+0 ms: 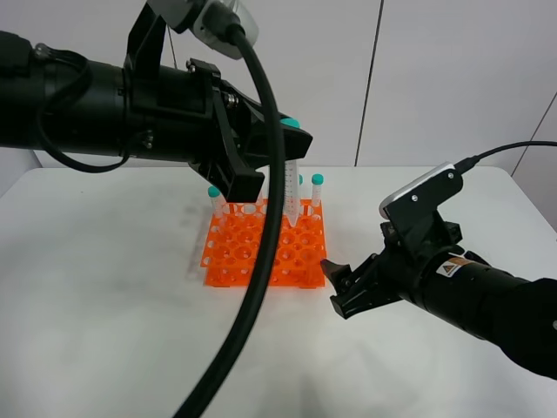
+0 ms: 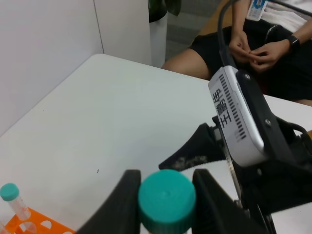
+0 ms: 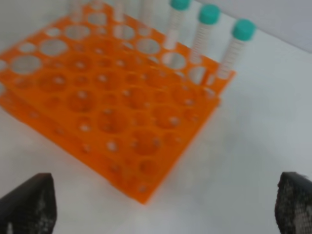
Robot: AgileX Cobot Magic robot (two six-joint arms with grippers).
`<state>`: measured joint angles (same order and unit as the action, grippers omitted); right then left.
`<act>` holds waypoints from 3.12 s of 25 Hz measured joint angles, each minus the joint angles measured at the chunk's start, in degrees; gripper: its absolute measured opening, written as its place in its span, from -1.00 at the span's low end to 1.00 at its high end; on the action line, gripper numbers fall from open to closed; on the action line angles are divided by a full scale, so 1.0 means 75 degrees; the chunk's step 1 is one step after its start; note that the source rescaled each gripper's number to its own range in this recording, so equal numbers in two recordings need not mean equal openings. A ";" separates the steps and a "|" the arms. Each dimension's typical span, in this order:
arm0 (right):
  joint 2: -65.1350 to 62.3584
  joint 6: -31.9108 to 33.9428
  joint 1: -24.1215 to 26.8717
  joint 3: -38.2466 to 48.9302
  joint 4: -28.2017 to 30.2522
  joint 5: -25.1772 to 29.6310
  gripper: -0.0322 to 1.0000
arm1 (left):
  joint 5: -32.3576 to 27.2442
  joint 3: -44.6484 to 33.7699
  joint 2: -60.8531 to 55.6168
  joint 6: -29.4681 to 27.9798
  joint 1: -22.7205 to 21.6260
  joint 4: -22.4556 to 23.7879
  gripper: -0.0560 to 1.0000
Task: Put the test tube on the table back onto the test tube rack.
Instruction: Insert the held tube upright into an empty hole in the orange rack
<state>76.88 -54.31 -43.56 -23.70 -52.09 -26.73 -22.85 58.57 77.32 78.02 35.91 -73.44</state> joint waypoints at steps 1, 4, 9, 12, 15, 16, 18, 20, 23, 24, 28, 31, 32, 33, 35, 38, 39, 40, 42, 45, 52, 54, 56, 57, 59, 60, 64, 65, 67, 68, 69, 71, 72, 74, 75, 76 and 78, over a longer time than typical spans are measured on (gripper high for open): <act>0.0000 -0.0217 0.0012 0.0000 -0.0156 -0.0018 1.00 | 0.0000 0.0000 0.0000 0.0000 0.0000 0.0000 -0.88; 0.0000 -0.0580 0.0012 0.0000 -0.0622 -0.0028 1.00 | 0.0000 0.0000 0.0000 0.0000 0.0000 0.0000 -0.88; 0.0000 -0.1019 0.0012 0.0000 -0.0987 -0.0045 1.00 | 0.0000 0.0000 0.0000 0.0000 0.0000 0.0000 -0.88; 0.0000 -0.1322 0.0234 0.0000 -0.1251 -0.0119 1.00 | 0.0000 0.0000 0.0000 0.0000 0.0000 0.0000 -0.88; 0.0000 -0.1590 0.0647 0.0000 -0.1394 -0.0061 0.98 | 0.0000 0.0000 0.0000 0.0007 0.0000 0.0000 -0.88; 0.0000 -0.1690 0.0702 0.0000 -0.1394 0.0050 0.95 | 0.0000 0.0000 0.0000 0.0007 0.0000 0.0000 -0.88; 0.0000 -0.1904 0.0740 0.0000 -0.1403 0.0273 0.92 | 0.0000 0.0000 0.0000 0.0007 0.0000 0.0000 -0.88; 0.0000 -0.2029 0.0805 0.0000 -0.1487 0.0370 0.92 | 0.0000 0.0000 0.0000 0.0007 0.0000 0.0000 -0.88; 0.0000 -0.2251 0.1220 0.0000 -0.1850 0.0580 0.92 | 0.0000 0.0000 0.0000 0.0007 0.0000 -0.0002 -0.88; 0.0000 -0.2391 0.1387 0.0000 -0.2057 0.0650 0.92 | -0.0007 0.0000 0.0000 0.0007 0.0000 -0.0002 -0.88; 0.0000 -0.3350 0.1683 -0.0123 -0.3272 0.0305 0.91 | -0.0134 0.0000 0.0000 0.0014 0.0000 -0.0002 -0.88; -0.0008 -0.5019 0.1728 -0.0373 -0.4539 -0.0148 0.91 | -0.0208 0.0000 0.0000 0.0024 0.0000 -0.0002 -0.88; -0.0016 -0.5517 0.1728 -0.0500 -0.4970 -0.0192 0.91 | -0.0208 0.0000 0.0000 0.0024 0.0000 -0.0002 -0.88; -0.0016 -0.6049 0.1728 -0.0613 -0.5323 -0.0193 0.91 | -0.0214 0.0000 0.0000 0.0024 0.0000 -0.0002 -0.88; -0.0033 -0.6933 0.1728 -0.0833 -0.5972 -0.0263 0.88 | -0.0233 0.0000 0.0000 0.0024 0.0000 -0.0002 -0.88; -0.0034 -0.7757 0.1728 -0.0950 -0.6268 -0.0493 0.87 | -0.0267 0.0000 0.0000 0.0024 0.0000 -0.0002 -0.88; -0.0034 -0.7885 0.1728 -0.0950 -0.6314 -0.0534 0.87 | -0.0266 0.0000 0.0000 0.0024 0.0000 -0.0002 -0.88; -0.0034 -0.7986 0.1728 -0.0958 -0.6336 -0.0549 0.86 | -0.0269 0.0000 0.0000 0.0024 0.0000 -0.0002 -0.88; -0.0001 -0.8126 0.1790 -0.0963 -0.6352 -0.0626 0.85 | -0.0269 0.0000 0.0000 0.0024 0.0000 -0.0002 -0.88; 0.0220 -0.8183 0.2106 -0.0963 -0.6368 -0.0645 0.85 | -0.0282 0.0000 0.0000 0.0024 0.0000 -0.0002 -0.88; 0.0789 -0.8111 0.3072 -0.1230 -0.6393 -0.0550 0.85 | -0.0282 0.0000 0.0000 0.0024 0.0000 0.0064 -0.88; 0.0793 -0.8111 0.3267 -0.1275 -0.6393 -0.0194 0.84 | -0.0282 0.0000 0.0000 0.0024 0.0000 0.0079 -0.88; 0.0793 -0.7965 0.3547 -0.1291 -0.6393 0.0495 0.78 | -0.0282 0.0000 0.0000 0.0024 0.0000 0.0079 -0.88; 0.0799 -0.7788 0.3740 -0.1291 -0.6393 0.0918 0.74 | -0.0282 0.0000 0.0000 0.0024 0.0000 0.0079 -0.88; 0.0802 -0.7142 0.4182 -0.1291 -0.6393 0.1690 0.70 | -0.0298 0.0000 0.0000 0.0024 0.0000 0.0082 -0.88; 0.0802 -0.6782 0.4465 -0.1291 -0.6393 0.2084 0.70 | -0.0307 0.0000 0.0000 0.0024 0.0000 0.0088 -0.88; 0.0808 -0.5828 0.5527 -0.1291 -0.6402 0.3686 0.70 | -0.0323 0.0000 0.0000 0.0024 0.0000 0.0106 -0.88; 0.0808 -0.5684 0.5697 -0.1291 -0.6311 0.4136 0.70 | -0.0326 0.0000 0.0000 0.0024 0.0000 0.0106 -0.88; 0.0808 -0.5310 0.5953 -0.1291 -0.5884 0.5193 0.70 | -0.0332 0.0000 0.0000 0.0024 0.0000 0.0106 -0.88; 0.0808 -0.5107 0.6013 -0.1291 -0.5581 0.5512 0.70 | -0.0335 0.0000 0.0000 0.0024 0.0000 0.0106 -0.88; 0.0808 -0.4835 0.6021 -0.1291 -0.5282 0.5784 0.70 | -0.0335 0.0000 0.0000 0.0024 0.0000 0.0106 -0.88; 0.0808 -0.4160 0.6041 -0.1291 -0.4375 0.6088 0.69 | -0.0341 0.0000 0.0000 0.0024 0.0000 0.0106 -0.88; 0.0808 -0.3793 0.6041 -0.1291 -0.3776 0.6100 0.67 | -0.0341 0.0000 0.0000 0.0024 0.0000 0.0106 -0.88; 0.0808 -0.2502 0.6016 -0.1291 -0.2470 0.5691 0.64 | -0.0341 0.0000 0.0000 0.0024 0.0000 0.0106 -0.88; 0.0808 -0.1796 0.6016 -0.1291 -0.1730 0.5351 0.63 | -0.0341 0.0000 0.0000 0.0024 0.0000 0.0106 -0.88; 0.0818 -0.0885 0.6026 -0.1291 -0.1107 0.5074 0.63 | -0.0341 0.0000 0.0000 0.0024 0.0000 0.0106 -0.88; 0.0818 0.0928 0.6155 -0.1291 0.0406 0.4707 0.62 | -0.0341 0.0000 0.0000 0.0024 0.0000 0.0106 -0.88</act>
<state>83.01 -47.35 2.60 -33.39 -49.04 8.57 -25.41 58.57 77.32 78.20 35.91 -72.64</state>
